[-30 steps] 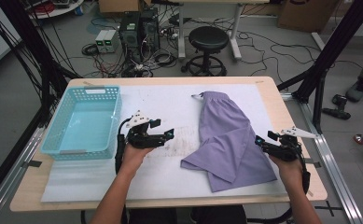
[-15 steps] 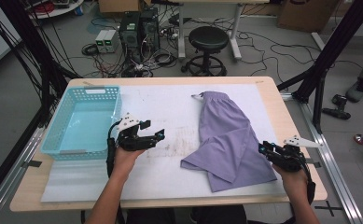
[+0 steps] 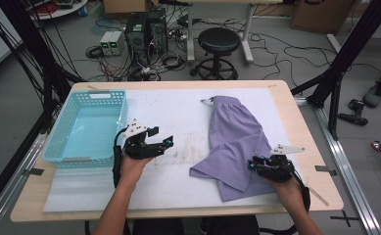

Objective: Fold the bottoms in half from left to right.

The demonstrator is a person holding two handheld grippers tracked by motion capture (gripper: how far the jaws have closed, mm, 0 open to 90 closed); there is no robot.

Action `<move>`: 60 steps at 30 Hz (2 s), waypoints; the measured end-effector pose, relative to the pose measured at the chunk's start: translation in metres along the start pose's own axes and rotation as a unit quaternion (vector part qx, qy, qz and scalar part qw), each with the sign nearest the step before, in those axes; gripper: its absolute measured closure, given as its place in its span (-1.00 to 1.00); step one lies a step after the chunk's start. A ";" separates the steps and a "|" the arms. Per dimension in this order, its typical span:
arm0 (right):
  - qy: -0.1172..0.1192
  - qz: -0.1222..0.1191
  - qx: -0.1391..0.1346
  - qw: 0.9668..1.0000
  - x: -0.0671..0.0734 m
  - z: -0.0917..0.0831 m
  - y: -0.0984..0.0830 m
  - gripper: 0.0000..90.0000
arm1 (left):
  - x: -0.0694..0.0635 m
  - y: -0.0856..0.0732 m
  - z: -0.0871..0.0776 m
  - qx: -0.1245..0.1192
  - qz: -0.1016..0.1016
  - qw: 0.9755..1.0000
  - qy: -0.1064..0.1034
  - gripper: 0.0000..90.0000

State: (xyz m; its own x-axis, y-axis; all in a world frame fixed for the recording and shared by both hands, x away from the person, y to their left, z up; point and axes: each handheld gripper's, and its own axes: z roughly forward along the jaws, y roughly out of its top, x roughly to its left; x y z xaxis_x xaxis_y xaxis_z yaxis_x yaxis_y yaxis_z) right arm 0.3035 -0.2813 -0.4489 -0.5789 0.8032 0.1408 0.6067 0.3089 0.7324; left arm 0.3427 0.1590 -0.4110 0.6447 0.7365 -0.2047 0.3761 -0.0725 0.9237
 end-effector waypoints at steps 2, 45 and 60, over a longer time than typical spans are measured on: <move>-0.001 -0.017 0.009 1.000 0.002 0.000 0.001 0.99 | -0.001 -0.001 0.001 0.002 0.000 1.000 -0.002 -0.39; -0.074 0.044 0.018 0.996 -0.045 -0.085 -0.038 0.99 | 0.009 -0.010 -0.014 -0.006 -0.026 1.000 0.015 -0.17; -0.071 0.024 -0.070 0.995 -0.078 -0.031 0.049 0.08 | 0.011 -0.015 -0.020 -0.015 -0.026 1.000 0.008 -0.34</move>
State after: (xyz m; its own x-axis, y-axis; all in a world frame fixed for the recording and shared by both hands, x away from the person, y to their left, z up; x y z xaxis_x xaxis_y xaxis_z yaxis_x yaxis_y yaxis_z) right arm 0.3621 -0.3445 -0.4032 -0.4624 0.8822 0.0893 0.5446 0.2031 0.8137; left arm 0.3309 0.1814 -0.4205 0.6137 0.7497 -0.2479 0.3883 -0.0131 0.9215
